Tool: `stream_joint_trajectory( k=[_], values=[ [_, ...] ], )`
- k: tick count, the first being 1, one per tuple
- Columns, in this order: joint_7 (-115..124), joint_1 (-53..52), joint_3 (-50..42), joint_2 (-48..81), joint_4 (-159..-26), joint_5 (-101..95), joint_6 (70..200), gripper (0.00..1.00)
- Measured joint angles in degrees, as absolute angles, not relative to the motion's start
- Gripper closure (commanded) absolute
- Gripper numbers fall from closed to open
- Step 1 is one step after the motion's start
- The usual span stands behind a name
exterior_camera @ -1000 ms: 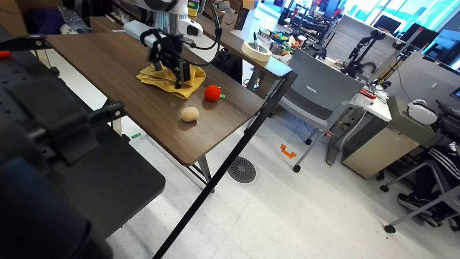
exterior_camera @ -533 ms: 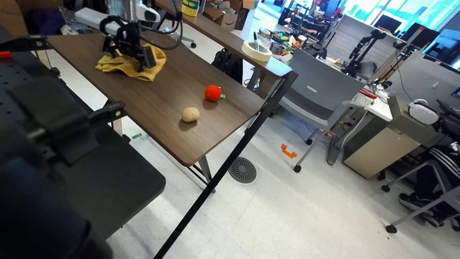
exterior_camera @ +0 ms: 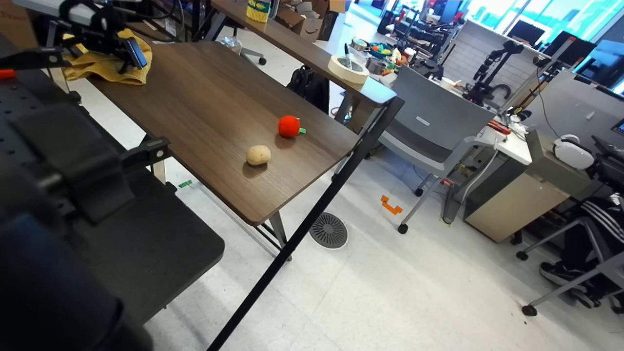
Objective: Move the two plush toys to the left and use the towel to the wipe the table
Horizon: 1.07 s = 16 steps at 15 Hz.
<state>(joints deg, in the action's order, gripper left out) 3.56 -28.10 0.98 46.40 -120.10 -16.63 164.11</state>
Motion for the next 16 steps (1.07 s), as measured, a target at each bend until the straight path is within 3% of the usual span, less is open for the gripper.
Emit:
stream_joint_trajectory(
  k=[10,16],
  values=[
    [5.42,-17.37,-10.67,46.55,-119.75,-15.39,164.00,0.00],
    [4.86,-21.89,-9.43,46.62,-120.13,-17.31,164.03,0.00]
  ],
)
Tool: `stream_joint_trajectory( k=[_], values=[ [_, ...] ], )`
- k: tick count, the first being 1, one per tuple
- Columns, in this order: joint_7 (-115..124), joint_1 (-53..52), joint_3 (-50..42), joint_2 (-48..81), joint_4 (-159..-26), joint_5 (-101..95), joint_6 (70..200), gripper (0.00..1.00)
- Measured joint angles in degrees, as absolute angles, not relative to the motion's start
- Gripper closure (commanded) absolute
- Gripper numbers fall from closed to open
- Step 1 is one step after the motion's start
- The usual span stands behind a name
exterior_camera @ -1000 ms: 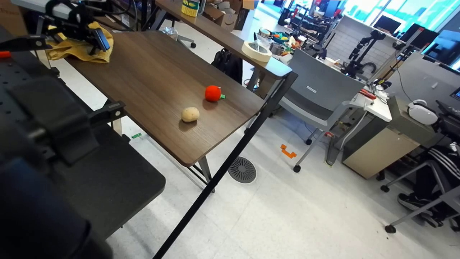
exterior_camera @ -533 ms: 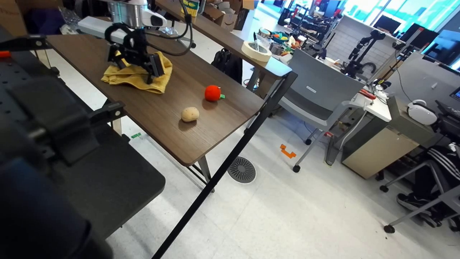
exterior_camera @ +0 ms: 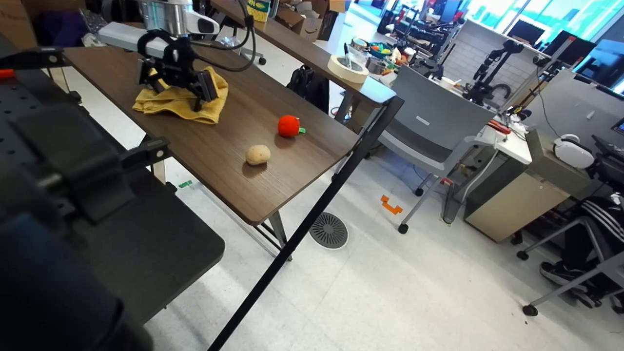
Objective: Move the two plush toys to the left and use the towel to the wipe the table
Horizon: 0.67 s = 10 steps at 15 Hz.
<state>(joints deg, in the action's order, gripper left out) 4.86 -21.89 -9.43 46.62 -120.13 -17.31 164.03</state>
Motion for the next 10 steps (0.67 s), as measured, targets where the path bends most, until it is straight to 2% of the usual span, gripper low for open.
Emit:
stream_joint_trajectory(
  k=[6,10],
  values=[
    [4.85,-31.95,-6.90,46.23,-120.29,-19.91,164.14,0.00],
    [6.25,-31.89,-8.73,46.26,-119.73,-19.76,164.27,0.00]
  ],
)
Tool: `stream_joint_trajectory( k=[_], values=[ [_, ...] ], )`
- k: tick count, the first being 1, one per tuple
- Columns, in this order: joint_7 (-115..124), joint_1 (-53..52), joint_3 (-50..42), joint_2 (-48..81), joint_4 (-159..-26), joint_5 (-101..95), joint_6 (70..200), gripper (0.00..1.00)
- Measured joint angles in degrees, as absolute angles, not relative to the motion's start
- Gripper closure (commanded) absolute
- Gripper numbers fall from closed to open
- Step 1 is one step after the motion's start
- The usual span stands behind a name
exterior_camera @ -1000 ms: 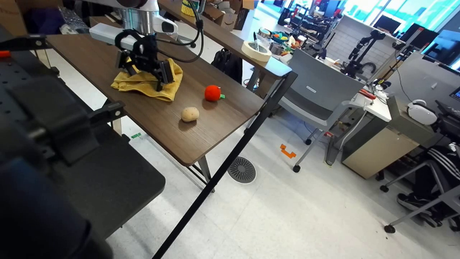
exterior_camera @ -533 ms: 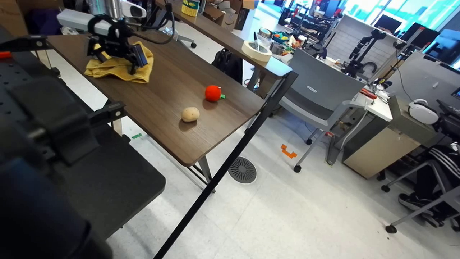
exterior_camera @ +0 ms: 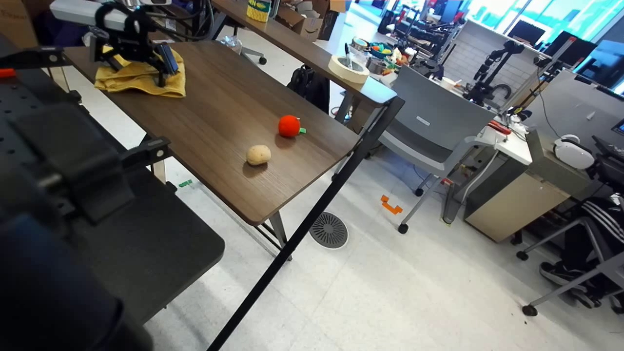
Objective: Move the two plush toys to the left and use the towel to the wipe the table
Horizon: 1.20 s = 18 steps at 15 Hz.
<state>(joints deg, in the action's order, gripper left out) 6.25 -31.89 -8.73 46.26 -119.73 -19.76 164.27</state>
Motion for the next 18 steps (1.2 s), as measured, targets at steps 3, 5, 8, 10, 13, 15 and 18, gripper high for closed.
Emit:
stream_joint_trajectory(
  k=[3,5,8,10,13,15,18],
  values=[
    [8.39,-28.63,-12.49,46.24,-119.57,-19.49,165.56,0.00],
    [8.96,-25.07,-13.88,46.25,-119.46,-18.60,166.06,0.00],
    [9.03,-21.14,-14.26,46.43,-118.79,-17.82,166.08,0.00],
    [9.05,-21.05,-14.06,46.54,-118.51,-17.81,166.08,0.00],
    [9.08,-22.18,-12.20,47.17,-117.66,-17.81,166.07,0.00],
    [9.08,-23.24,-10.25,48.14,-115.87,-17.79,165.90,0.00],
    [9.08,-24.47,-7.33,49.95,-110.73,-17.25,164.44,0.00]
  ],
)
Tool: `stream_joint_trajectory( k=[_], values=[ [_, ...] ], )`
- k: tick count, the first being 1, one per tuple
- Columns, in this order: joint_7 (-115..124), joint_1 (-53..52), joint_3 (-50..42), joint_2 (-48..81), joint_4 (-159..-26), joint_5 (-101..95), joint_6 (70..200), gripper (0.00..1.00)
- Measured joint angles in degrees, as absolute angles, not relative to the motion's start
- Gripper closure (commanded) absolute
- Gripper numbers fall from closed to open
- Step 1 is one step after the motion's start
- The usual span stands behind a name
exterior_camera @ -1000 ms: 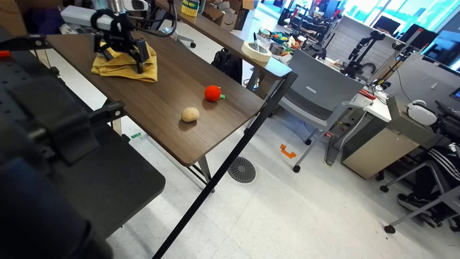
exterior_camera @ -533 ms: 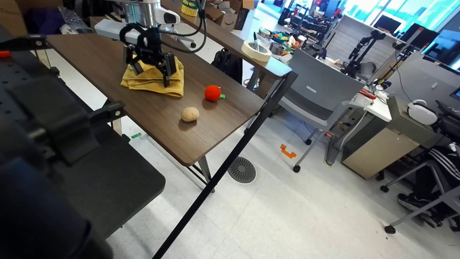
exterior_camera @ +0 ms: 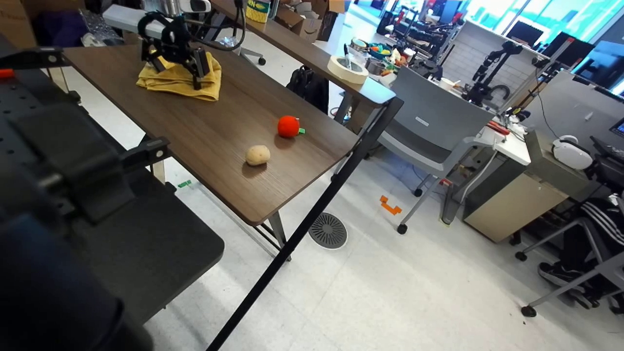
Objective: Move the two plush toys to the left and use the towel to the wipe the table
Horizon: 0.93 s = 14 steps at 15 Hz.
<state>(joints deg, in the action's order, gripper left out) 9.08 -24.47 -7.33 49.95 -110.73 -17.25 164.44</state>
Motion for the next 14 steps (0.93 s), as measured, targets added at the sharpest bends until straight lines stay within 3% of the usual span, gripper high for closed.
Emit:
stream_joint_trajectory(
  k=[8,14],
  values=[
    [11.47,-21.98,-7.62,58.50,-87.45,-11.64,154.69,0.00],
    [10.08,-15.74,-7.39,59.66,-84.86,-11.05,150.09,0.00]
  ],
)
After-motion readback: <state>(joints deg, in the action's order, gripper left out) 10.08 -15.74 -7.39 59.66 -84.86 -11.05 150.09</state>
